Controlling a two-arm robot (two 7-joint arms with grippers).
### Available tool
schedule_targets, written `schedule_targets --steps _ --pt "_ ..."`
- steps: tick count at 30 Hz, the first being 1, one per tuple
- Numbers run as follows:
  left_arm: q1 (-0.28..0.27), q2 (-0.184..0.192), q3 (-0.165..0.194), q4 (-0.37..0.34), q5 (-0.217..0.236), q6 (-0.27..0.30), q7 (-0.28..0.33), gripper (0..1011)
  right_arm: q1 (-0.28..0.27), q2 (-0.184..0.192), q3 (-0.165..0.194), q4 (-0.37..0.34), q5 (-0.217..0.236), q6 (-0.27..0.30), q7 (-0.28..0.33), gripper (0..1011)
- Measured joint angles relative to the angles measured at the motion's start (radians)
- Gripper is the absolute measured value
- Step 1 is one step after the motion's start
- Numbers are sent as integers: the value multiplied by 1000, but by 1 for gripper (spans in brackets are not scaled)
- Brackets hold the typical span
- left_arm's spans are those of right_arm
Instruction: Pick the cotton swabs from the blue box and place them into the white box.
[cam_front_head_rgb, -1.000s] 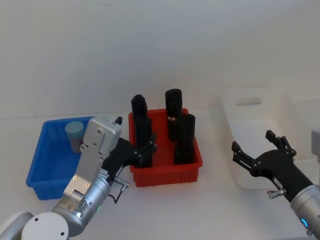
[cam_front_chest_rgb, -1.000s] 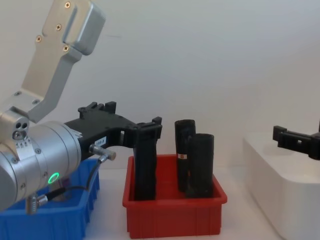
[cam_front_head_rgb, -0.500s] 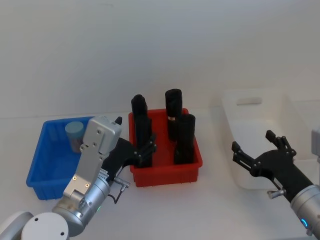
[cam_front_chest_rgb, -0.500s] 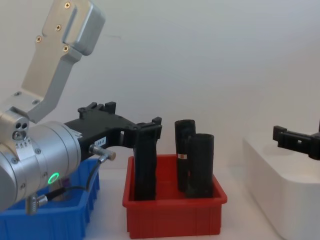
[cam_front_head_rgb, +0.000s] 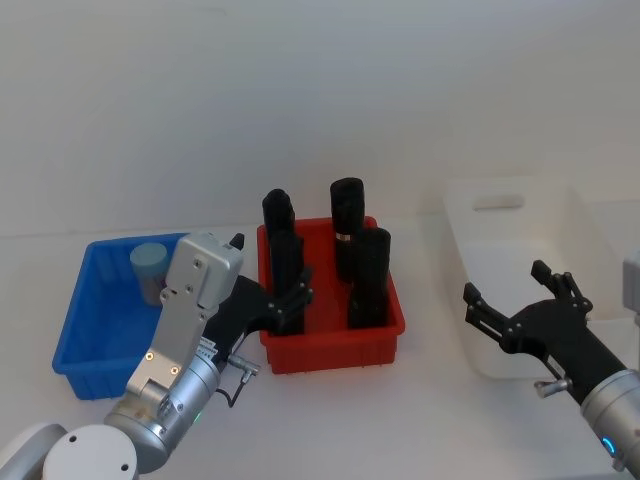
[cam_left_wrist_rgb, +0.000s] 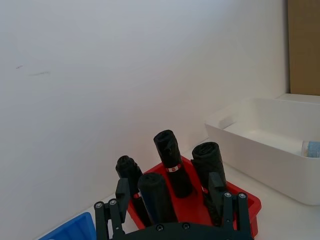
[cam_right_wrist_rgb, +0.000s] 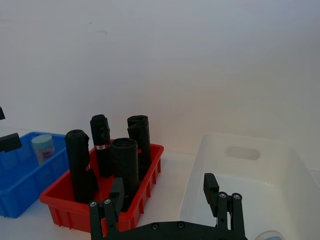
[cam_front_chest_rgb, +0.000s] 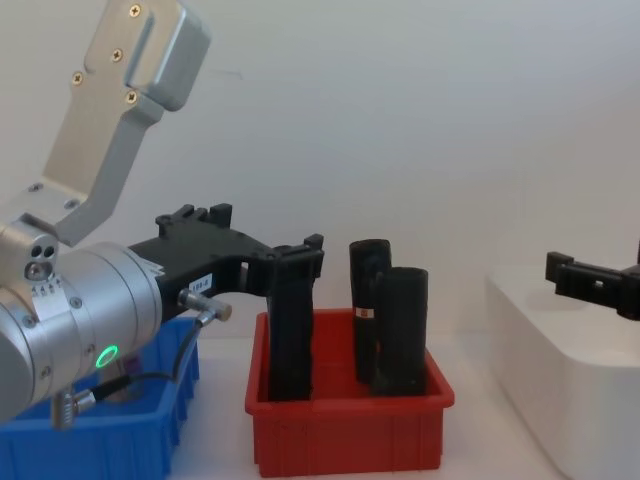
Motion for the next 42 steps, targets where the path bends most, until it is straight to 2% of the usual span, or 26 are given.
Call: schedule_targets --steps 10,20,29,42 --pt "0 0 0 0 0 0 0 1003 19 -8 -1 27 -17 7 19 1001" --pt "0 0 0 0 0 0 0 1003 80 -35 -9 110 -56 19 68 1001" --pt "0 0 0 0 0 0 0 1003 167 -76 -22 223 -99 19 137 1002" --pt "0 0 0 0 0 0 0 1003 301 -135 -42 408 -146 -15 255 1001"
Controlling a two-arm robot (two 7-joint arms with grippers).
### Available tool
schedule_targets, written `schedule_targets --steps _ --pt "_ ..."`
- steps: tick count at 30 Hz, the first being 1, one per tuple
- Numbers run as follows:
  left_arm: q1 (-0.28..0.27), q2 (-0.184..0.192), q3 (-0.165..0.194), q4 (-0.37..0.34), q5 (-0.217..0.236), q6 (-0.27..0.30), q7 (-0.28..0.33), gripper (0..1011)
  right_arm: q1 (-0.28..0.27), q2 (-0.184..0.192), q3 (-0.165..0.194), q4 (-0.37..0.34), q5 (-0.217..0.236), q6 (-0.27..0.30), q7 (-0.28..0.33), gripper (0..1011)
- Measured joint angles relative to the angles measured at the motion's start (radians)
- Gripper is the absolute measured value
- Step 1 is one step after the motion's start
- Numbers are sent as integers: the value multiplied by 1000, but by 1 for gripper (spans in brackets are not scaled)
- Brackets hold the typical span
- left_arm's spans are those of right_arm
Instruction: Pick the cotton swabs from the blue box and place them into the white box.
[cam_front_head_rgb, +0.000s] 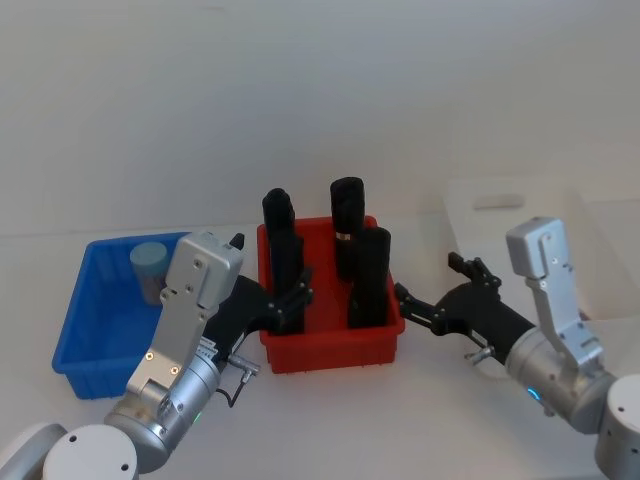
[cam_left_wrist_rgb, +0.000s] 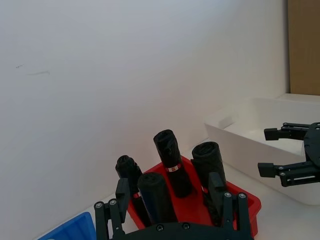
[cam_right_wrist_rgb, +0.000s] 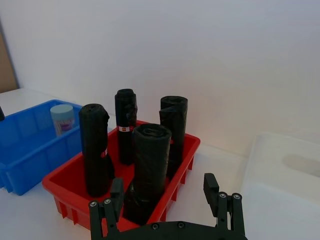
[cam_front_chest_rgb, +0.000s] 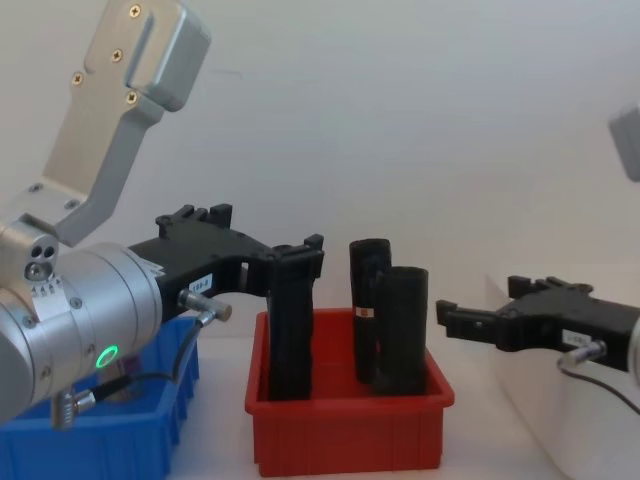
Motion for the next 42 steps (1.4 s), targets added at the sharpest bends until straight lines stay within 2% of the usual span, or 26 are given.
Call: schedule_targets --steps 10,18,28,42 --pt "0 0 0 0 0 0 0 1003 93 -42 -15 144 -26 -31 69 1001" --pt "0 0 0 0 0 0 0 1003 163 -73 -27 260 -48 -58 98 1001" --pt "0 0 0 0 0 0 0 1003 231 -102 -37 370 -69 -95 119 1001" --pt "0 0 0 0 0 0 0 1003 306 -130 -40 480 -76 -140 126 1002"
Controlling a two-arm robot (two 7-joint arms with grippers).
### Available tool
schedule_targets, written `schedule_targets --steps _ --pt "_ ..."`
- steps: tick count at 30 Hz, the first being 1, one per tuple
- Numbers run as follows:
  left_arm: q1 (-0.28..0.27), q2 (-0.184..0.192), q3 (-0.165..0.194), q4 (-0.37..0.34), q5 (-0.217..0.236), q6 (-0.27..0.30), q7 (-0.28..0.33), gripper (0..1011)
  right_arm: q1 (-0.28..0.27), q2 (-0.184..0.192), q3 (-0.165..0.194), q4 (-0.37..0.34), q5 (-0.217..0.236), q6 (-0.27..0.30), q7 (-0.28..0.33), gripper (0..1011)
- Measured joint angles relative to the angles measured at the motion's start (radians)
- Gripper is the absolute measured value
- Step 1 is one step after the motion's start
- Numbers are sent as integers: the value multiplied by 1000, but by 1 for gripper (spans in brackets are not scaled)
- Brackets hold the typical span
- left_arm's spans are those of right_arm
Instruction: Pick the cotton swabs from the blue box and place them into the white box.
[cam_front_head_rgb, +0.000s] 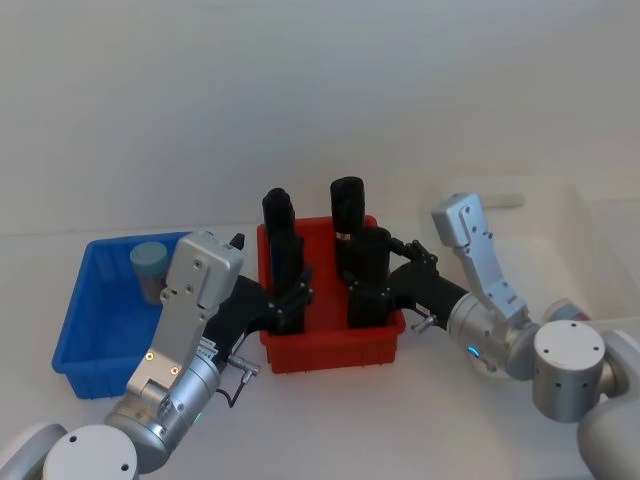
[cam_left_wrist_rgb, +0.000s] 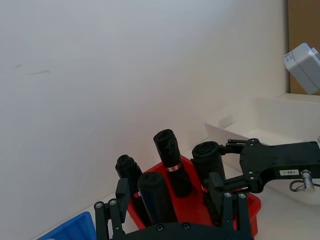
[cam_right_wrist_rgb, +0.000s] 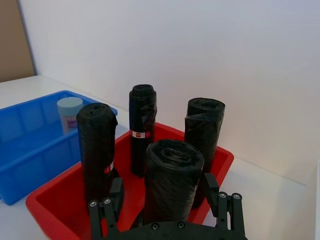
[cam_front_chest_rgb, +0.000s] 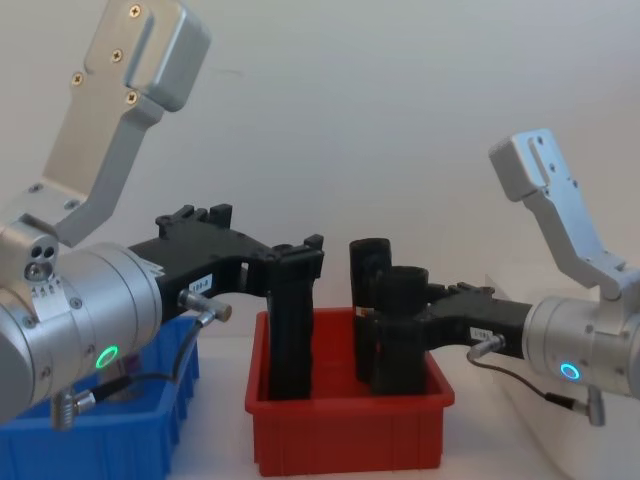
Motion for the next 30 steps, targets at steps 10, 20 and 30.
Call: schedule_targets --steps 10,20,30 --pt "0 0 0 0 0 0 0 1003 47 -17 0 76 -1 -29 1 907" --pt "0 0 0 0 0 0 0 1003 88 -31 -1 155 1 -61 6 621" --pt "0 0 0 0 0 0 0 1003 101 -35 2 178 14 -82 5 503"
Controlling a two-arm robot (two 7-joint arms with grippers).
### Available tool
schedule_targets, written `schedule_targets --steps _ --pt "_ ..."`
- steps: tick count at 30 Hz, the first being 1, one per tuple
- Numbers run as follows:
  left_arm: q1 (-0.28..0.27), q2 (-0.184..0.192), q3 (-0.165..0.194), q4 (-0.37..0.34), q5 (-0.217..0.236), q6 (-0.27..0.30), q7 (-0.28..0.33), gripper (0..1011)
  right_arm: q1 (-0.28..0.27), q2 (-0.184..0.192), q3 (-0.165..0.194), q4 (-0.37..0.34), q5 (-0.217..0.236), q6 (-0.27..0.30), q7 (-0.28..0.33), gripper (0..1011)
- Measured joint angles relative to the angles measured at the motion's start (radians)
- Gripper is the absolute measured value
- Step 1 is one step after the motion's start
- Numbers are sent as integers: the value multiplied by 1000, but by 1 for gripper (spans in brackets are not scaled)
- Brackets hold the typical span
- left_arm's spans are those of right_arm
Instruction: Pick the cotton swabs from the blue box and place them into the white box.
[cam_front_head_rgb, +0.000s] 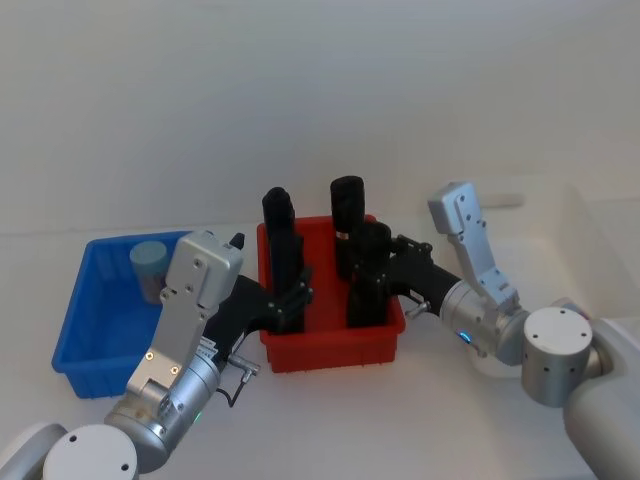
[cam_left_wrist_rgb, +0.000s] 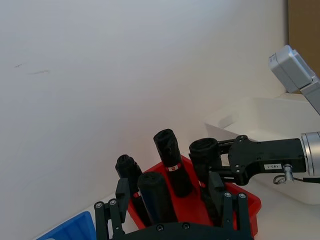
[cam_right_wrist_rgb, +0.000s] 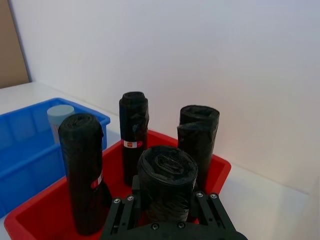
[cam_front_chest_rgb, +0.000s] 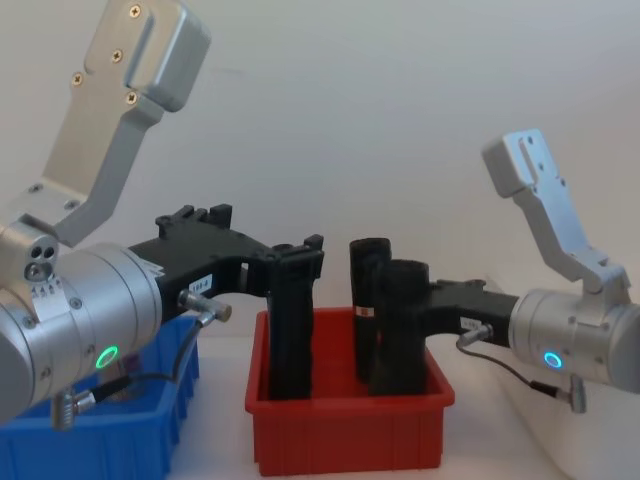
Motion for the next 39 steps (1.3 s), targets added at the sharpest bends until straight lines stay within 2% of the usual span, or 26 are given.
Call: schedule_targets --steps 7,17,21,30,39 --pt "0 0 0 0 0 0 0 1003 -30 11 5 -74 16 -5 -12 464" --pt "0 0 0 0 0 0 0 1003 -117 45 15 -289 52 14 -44 415" --pt "0 0 0 0 0 0 0 1003 -162 63 20 -400 69 31 -71 394" --pt "0 0 0 0 0 0 0 1003 -247 102 33 -595 96 70 -144 369" --pt "0 0 0 0 0 0 0 1003 -310 138 52 -722 103 99 -220 369"
